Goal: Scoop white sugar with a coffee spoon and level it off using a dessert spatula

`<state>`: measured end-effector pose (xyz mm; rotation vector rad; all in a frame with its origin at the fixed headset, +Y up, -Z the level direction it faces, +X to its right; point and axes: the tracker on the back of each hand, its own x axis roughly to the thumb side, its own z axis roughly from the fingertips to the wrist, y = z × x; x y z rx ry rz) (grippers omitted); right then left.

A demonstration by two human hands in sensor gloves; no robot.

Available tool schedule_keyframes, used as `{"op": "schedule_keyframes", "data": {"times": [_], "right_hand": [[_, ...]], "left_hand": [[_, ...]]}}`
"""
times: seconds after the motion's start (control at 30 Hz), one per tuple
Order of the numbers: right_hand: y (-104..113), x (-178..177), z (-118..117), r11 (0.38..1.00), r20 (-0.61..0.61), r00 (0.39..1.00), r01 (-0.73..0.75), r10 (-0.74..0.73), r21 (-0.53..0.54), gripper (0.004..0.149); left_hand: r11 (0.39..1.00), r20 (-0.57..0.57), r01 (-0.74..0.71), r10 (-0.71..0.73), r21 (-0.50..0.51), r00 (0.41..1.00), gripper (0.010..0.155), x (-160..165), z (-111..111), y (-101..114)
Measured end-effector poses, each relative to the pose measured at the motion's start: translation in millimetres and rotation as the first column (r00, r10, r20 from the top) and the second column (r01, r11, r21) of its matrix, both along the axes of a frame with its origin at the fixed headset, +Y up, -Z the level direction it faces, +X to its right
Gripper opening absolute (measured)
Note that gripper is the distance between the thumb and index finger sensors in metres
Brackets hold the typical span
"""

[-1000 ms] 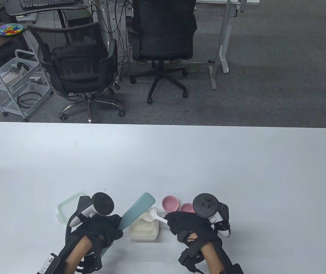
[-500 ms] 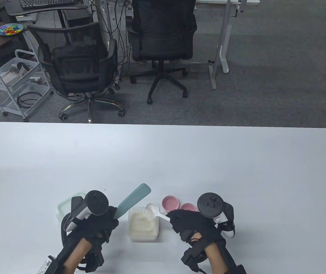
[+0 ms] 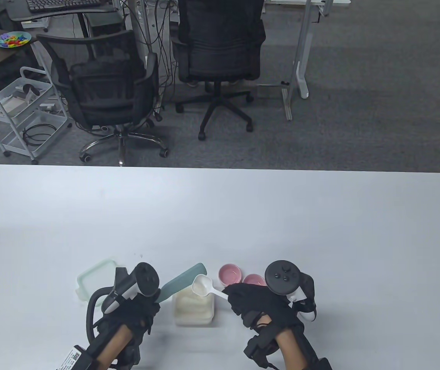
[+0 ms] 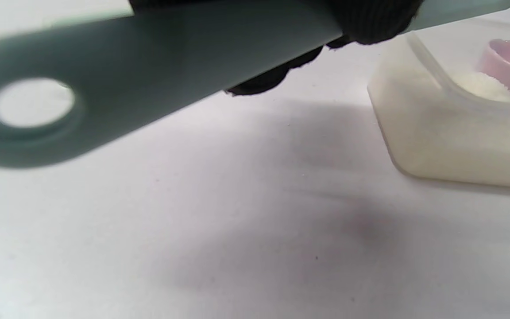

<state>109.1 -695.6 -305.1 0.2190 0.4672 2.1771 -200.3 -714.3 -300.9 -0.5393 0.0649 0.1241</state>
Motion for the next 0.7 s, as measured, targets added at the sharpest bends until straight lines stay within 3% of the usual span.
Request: {"op": "schedule_keyframes", "data": {"times": [0.23,0.3,0.4,0.53,0.7], "right_hand": [[-1,-1,0,1.000,0.000,1.000,-0.002,0.002,-0.005,0.046],[-1,0,0,1.000,-0.001,1.000,-0.002,0.002,-0.006,0.047],[-1,2,-1,1.000,0.006,1.000,0.007,-0.007,-0.009,0.046],[0,3,-1,1.000,0.009,1.000,0.014,-0.014,-0.010,0.046],[-2,1,0,1.000,0.002,1.000,0.001,-0.001,-0.012,0.046]], "left_hand": [[1.000,-0.004,-0.025,0.025,0.004,1.000,0.051,-4,-2,0],[0.995,-0.031,-0.065,0.067,0.076,0.997,0.051,-10,-4,5],[0.951,-0.147,-0.144,0.189,0.275,0.971,0.052,-26,-4,18],[0.954,-0.185,-0.162,0.212,0.252,0.960,0.051,-41,-6,21],[0.968,-0.217,-0.147,0.191,0.202,0.957,0.052,-47,-13,10]]}}
